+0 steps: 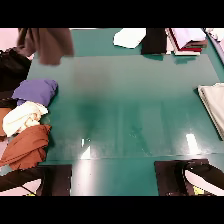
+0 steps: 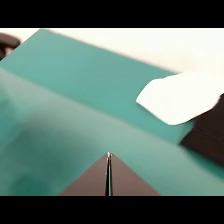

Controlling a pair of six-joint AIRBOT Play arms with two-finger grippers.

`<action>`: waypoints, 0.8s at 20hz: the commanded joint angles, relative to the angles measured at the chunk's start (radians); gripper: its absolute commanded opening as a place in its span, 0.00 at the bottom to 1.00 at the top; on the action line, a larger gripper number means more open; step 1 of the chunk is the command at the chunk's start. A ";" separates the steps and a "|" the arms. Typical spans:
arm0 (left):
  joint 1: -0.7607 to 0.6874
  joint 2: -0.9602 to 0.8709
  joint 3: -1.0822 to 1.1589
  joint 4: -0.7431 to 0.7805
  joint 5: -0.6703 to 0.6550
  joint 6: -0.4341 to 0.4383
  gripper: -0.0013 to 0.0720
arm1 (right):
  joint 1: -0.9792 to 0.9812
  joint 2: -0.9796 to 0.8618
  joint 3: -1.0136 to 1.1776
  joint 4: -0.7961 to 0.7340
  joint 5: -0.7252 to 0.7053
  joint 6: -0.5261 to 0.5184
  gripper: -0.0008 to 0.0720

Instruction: Fold the shirts.

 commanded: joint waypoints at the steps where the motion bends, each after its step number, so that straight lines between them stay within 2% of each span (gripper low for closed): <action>1: -0.193 0.013 -0.151 -0.018 -0.047 0.016 0.06 | 0.000 -0.032 0.138 -0.054 0.063 0.002 0.03; 3: -0.263 -0.010 -0.278 -0.073 -0.044 0.015 0.06 | 0.000 -0.042 0.175 -0.054 0.094 0.002 0.03; 4: -0.278 -0.023 -0.340 -0.142 -0.043 0.016 0.10 | 0.000 -0.042 0.175 -0.053 0.097 0.002 0.03; 5: -0.278 -0.032 -0.385 -0.225 -0.036 0.016 0.48 | 0.000 -0.042 0.175 -0.053 0.103 0.002 0.03; 6: -0.271 -0.040 -0.418 -0.277 -0.030 -0.002 0.80 | 0.000 -0.042 0.175 -0.053 0.113 0.002 0.03; 12: -0.074 -0.044 -0.481 -0.300 0.009 -0.175 0.79 | 0.000 -0.006 0.087 -0.052 0.111 0.002 0.03; 16: 0.042 -0.061 -0.727 -0.560 0.142 -0.185 0.79 | 0.000 0.025 0.000 -0.049 0.079 0.004 0.03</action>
